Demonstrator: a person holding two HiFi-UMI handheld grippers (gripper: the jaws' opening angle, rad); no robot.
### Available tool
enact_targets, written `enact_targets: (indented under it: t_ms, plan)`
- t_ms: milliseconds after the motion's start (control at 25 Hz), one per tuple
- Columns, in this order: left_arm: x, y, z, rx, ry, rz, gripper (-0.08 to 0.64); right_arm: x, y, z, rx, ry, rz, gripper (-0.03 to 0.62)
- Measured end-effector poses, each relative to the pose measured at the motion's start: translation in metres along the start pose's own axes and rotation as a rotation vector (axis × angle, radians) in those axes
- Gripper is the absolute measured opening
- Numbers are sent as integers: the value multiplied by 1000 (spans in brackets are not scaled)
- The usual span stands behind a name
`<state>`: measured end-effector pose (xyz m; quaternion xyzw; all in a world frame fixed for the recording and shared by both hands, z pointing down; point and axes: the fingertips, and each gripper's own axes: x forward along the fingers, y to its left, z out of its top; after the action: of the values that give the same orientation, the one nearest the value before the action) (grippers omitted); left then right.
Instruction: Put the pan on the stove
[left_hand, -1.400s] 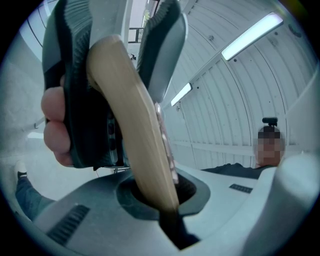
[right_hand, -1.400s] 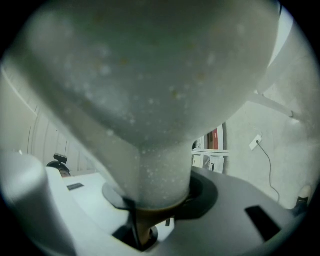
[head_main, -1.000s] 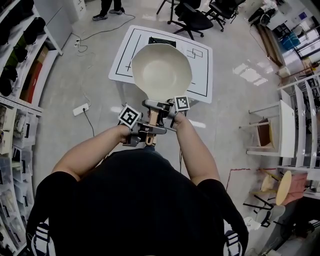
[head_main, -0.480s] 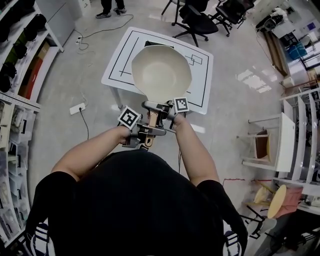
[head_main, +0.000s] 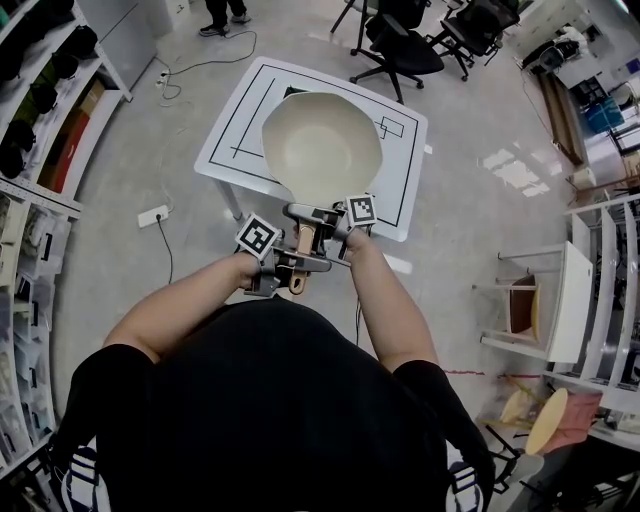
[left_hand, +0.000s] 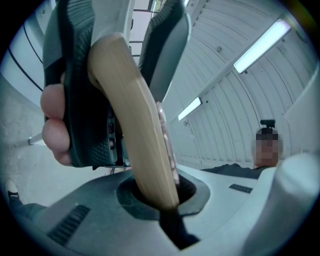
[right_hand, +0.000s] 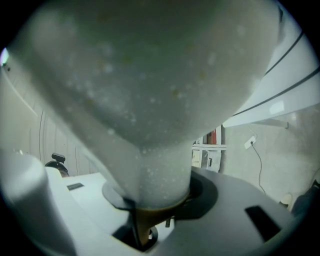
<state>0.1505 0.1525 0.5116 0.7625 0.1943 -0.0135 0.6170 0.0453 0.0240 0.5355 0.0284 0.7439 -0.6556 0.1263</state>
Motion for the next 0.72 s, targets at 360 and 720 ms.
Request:
enact_targets:
  t_ms: [360, 720]
  plan:
    - [15, 10, 16, -12, -16, 8, 25, -17, 1, 13, 11, 11, 9, 167]
    - [9, 12, 46, 3, -20, -8, 23, -14, 0, 43, 3, 20, 5, 167]
